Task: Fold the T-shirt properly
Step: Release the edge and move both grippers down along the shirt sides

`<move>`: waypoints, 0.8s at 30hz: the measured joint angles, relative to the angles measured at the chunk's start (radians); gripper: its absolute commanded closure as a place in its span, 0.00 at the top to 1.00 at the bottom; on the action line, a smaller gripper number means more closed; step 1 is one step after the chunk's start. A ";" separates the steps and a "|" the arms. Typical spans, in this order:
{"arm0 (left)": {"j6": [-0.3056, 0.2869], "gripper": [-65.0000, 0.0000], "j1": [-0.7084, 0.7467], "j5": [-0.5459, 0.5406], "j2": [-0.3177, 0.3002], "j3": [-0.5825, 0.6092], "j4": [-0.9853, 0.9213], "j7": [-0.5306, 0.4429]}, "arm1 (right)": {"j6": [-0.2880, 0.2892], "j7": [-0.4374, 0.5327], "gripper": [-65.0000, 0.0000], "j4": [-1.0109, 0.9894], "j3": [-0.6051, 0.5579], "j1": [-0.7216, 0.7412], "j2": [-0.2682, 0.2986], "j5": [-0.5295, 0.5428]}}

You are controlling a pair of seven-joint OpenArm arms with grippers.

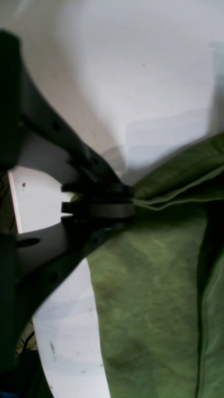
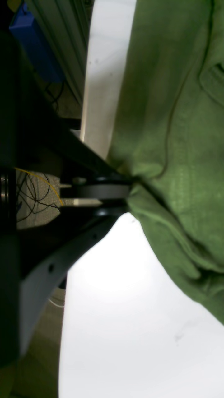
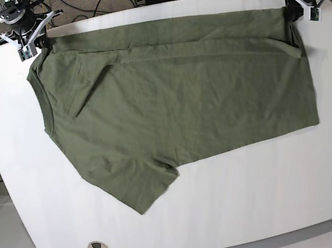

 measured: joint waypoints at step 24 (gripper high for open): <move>-0.005 0.46 -0.039 0.103 -0.005 0.008 0.178 0.145 | -0.004 -0.090 0.36 0.081 -0.001 0.034 -0.003 -0.032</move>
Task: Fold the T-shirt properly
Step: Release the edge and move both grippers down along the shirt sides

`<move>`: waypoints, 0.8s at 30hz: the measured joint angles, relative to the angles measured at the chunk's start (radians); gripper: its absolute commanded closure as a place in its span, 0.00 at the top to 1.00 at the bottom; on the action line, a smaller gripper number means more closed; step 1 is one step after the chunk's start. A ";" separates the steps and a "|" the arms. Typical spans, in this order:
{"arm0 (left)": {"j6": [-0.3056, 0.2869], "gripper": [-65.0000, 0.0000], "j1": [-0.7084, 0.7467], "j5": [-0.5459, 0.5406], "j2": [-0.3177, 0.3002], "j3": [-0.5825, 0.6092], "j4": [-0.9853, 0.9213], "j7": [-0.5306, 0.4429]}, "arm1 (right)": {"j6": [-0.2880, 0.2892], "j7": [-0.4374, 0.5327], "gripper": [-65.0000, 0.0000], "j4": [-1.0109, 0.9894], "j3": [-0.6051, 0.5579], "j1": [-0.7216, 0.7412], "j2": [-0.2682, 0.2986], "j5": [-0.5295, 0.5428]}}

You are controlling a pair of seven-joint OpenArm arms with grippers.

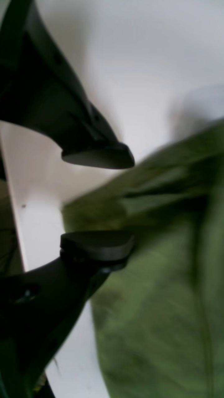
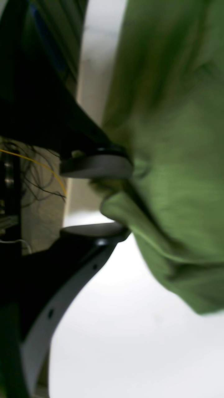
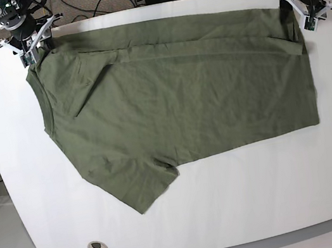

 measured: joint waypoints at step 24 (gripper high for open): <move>0.003 0.46 -0.339 0.007 0.020 0.034 -0.113 0.009 | 0.009 -0.011 0.36 -0.011 -0.008 0.303 0.013 -0.011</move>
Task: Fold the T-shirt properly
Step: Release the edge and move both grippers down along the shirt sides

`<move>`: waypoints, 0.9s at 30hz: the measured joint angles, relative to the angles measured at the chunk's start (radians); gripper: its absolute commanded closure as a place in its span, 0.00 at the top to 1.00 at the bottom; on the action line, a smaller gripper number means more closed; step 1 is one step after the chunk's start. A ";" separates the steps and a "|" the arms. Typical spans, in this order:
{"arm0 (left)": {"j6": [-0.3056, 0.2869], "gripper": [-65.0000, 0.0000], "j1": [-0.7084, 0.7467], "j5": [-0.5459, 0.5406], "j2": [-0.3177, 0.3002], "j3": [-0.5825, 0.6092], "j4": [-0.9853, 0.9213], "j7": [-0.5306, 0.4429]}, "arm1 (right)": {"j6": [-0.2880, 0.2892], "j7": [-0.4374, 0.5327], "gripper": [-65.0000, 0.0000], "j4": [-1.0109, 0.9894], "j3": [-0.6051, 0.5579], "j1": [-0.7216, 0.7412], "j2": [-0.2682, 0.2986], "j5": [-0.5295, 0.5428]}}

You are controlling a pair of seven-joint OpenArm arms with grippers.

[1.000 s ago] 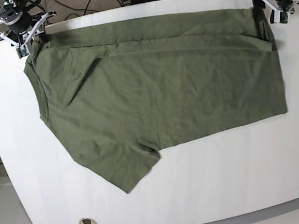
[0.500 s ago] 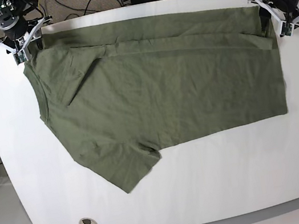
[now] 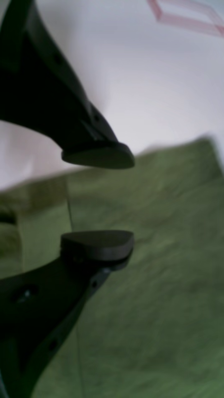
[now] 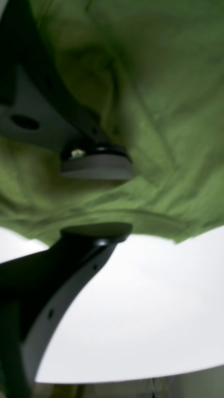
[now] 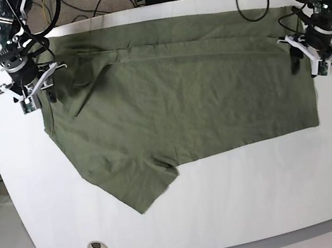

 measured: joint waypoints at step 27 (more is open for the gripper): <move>0.010 0.46 -0.443 -0.001 -0.133 -0.045 -0.553 -0.010 | 0.002 0.026 0.36 -0.676 -0.123 0.614 0.113 -0.055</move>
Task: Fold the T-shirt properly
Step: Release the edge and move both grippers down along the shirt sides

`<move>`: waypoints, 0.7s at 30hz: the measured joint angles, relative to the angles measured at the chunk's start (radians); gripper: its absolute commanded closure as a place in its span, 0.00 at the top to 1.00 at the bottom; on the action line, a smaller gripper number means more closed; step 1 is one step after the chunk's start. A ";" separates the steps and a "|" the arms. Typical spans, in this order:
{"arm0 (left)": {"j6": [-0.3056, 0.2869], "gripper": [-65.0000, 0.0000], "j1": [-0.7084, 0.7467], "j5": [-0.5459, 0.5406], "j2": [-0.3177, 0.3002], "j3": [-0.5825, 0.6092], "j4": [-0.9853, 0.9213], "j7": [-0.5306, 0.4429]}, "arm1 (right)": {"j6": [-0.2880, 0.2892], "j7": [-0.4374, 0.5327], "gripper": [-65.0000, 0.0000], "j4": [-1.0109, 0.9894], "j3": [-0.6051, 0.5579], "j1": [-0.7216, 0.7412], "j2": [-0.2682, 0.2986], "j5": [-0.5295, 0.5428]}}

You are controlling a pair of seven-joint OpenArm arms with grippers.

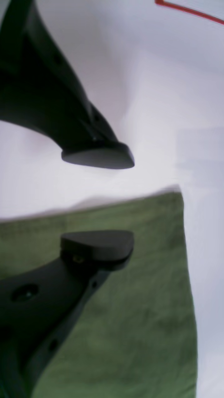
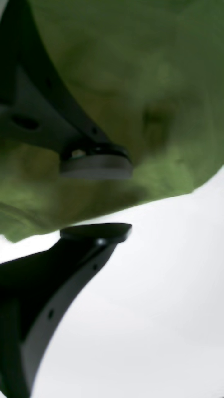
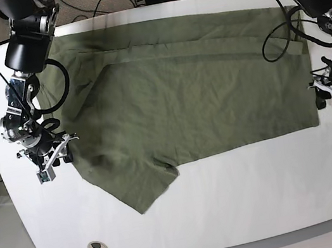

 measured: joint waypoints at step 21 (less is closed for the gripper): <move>0.001 0.47 -0.156 -0.004 -0.039 -0.001 -0.352 -0.148 | 0.000 0.117 0.41 -0.414 -0.001 0.223 0.029 0.011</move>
